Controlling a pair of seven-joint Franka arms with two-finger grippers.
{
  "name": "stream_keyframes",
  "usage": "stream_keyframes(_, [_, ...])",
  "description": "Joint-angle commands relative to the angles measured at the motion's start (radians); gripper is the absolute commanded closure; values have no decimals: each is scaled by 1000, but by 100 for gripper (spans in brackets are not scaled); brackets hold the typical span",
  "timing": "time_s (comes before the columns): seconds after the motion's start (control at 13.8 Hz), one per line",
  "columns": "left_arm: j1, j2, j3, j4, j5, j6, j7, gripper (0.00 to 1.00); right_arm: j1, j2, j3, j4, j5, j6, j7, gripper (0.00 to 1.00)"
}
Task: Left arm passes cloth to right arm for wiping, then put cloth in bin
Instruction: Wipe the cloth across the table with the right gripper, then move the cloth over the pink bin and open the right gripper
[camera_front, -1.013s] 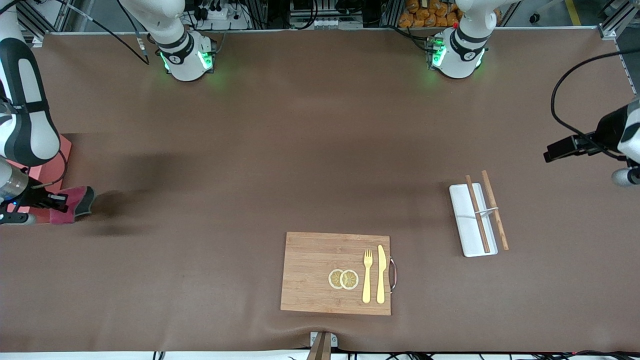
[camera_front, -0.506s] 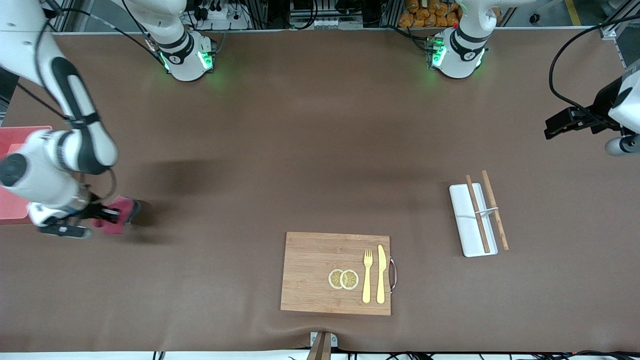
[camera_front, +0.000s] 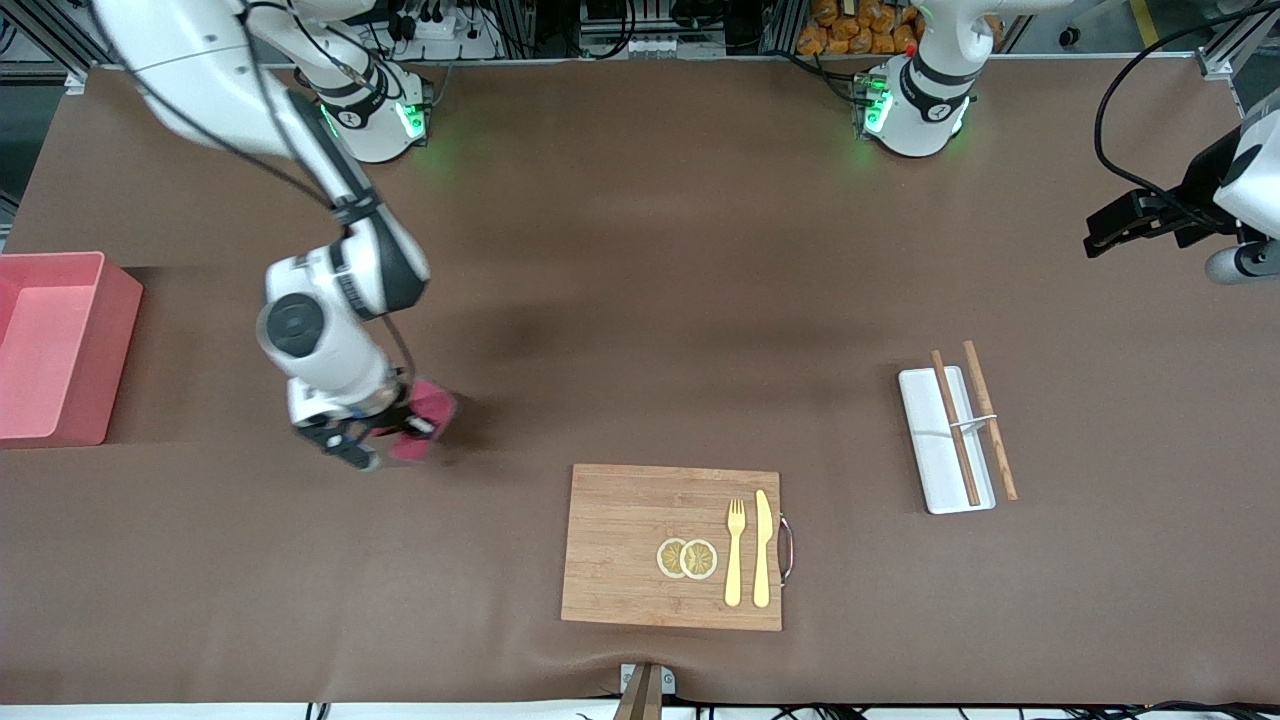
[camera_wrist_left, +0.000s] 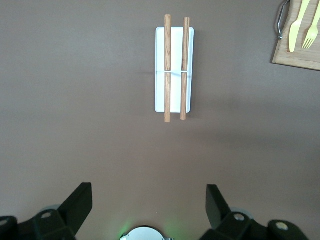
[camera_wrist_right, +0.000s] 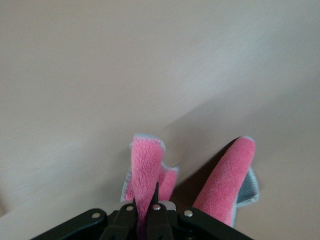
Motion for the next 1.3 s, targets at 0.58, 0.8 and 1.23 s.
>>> stream_keyframes(0.58, [-8, -30, -8, -29, -12, -3, 16, 0, -117, -64, -16, 189, 10, -251, -331, 100])
stream_keyframes(0.8, [-10, -31, -26, -25, -14, -3, 11, 0, -254, -115, -18, 192, 10, -283, -624, 100])
stream_keyframes(1.23, [-10, -45, -40, -26, -14, -6, -3, 0, -588, -136, -16, 338, 16, -509, -1214, 100])
